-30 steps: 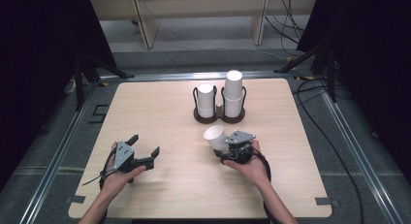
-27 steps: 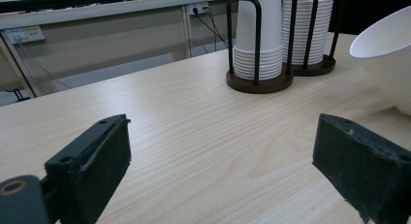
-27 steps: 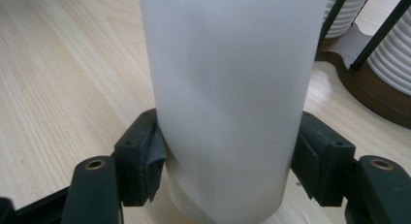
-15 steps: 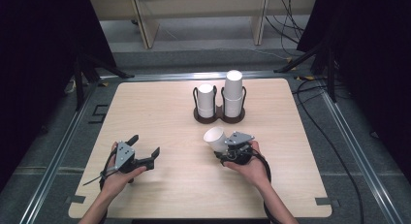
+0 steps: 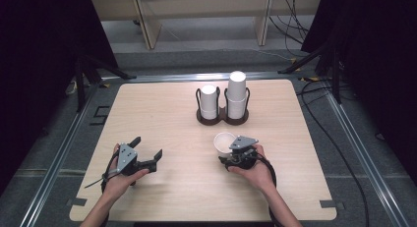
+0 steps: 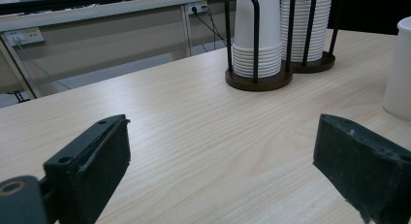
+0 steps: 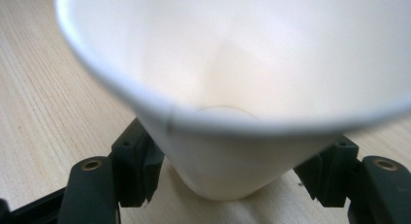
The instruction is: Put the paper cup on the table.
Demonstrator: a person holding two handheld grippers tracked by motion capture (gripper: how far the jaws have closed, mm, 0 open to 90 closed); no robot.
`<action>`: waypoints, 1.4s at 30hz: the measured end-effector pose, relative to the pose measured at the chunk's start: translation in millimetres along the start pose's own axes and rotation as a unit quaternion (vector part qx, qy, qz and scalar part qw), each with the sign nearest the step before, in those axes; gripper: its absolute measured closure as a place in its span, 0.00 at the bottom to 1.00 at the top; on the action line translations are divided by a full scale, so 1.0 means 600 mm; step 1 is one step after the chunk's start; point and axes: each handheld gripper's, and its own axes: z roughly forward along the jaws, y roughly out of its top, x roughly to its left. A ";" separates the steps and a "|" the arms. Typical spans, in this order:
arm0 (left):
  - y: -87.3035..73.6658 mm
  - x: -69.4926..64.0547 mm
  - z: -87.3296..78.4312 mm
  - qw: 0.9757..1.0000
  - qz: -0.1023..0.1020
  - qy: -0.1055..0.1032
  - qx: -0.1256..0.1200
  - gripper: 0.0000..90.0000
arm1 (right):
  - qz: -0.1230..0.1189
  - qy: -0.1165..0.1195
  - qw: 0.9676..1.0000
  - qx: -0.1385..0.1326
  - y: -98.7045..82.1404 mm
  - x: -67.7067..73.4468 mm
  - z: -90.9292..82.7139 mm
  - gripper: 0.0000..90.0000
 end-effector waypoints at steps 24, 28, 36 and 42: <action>-0.001 0.002 -0.006 1.000 -0.004 0.000 0.002 0.02 | 0.017 0.012 1.000 -0.012 -0.015 -0.005 -0.047 0.21; -0.004 0.003 -0.005 1.000 -0.006 -0.001 -0.006 0.02 | 0.017 0.013 1.000 -0.015 -0.021 -0.005 -0.057 0.21; -0.004 0.005 -0.008 1.000 -0.010 0.007 0.000 0.01 | 0.031 0.002 0.999 -0.039 -0.047 -0.012 -0.093 0.22; -0.005 0.005 -0.008 1.000 -0.009 0.009 -0.003 0.01 | 0.042 -0.012 0.997 -0.060 -0.064 -0.016 -0.121 0.22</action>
